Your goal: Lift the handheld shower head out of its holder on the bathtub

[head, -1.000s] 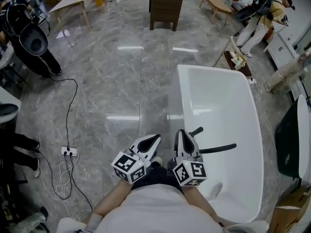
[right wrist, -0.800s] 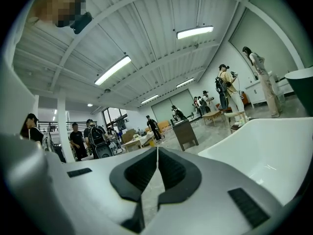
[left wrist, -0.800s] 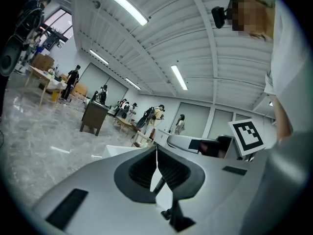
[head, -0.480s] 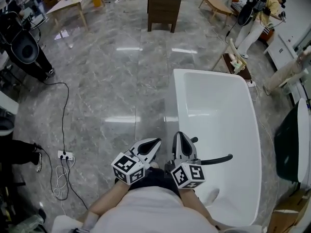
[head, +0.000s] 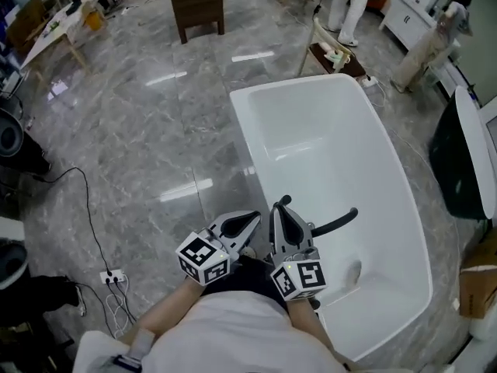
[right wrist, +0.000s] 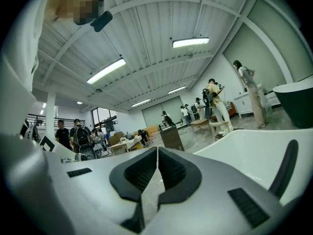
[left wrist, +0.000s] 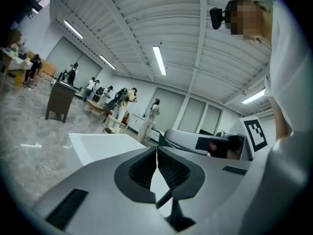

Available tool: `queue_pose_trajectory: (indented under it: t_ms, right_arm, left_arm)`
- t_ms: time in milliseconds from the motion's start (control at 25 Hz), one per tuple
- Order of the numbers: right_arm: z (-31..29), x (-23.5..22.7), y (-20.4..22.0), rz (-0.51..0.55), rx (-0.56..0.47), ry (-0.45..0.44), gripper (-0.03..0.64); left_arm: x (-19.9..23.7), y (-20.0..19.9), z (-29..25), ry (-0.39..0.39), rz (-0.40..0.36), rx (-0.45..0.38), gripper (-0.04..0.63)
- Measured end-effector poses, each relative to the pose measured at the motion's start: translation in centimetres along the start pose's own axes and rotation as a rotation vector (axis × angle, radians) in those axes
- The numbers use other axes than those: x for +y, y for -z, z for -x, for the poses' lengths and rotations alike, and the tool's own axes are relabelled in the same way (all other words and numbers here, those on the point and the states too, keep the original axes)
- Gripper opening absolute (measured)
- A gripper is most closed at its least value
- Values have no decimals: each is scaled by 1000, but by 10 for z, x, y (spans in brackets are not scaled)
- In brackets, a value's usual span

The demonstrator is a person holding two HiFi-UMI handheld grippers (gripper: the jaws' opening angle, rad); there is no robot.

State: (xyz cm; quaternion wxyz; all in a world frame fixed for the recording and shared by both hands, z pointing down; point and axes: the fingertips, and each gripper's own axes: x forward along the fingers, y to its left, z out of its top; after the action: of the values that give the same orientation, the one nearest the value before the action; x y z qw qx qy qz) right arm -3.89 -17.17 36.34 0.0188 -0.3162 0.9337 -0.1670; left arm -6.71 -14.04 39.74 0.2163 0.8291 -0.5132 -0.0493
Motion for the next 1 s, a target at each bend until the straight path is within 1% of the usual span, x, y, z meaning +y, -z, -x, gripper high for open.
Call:
queue_pose_trajectory:
  t_ms: [160,240,320,400,560,600,680,760,880,1000]
  right_arm:
    - [10,-25,-8,-33,-44,136,18]
    - [8,-28,-15,-45,-67,207,18]
    - [7,-28,-20,-31,-85,266,18]
    - [9,-29,-22,-22,-102,318,18]
    - [15,-37,-19,-58,-119,436,23]
    - [16,-39,-17,-64,-115,461,41]
    - [16,-42,-13,-89,-107,500,137]
    - [16,-45,-8,-112,-95,532,181]
    - [12,-45,1,-111,-57,561,202]
    - [5,-45,13,-122,-19,578,204]
  left_arm:
    - [-6,0,-15,100,2,45,12]
    - [0,-10,-18,147,-3,67,12]
    - [5,-19,-21,190,-5,80,12]
    - [8,-21,-25,226,-8,95,12]
    - [10,-20,-34,304,-11,135,12]
    - [10,-20,-36,322,-9,145,12]
    - [11,-19,-40,358,-5,163,12]
    - [11,-18,-44,393,3,180,13]
    - [13,-15,-47,424,27,203,12]
    - [22,-6,-49,435,49,235,13]
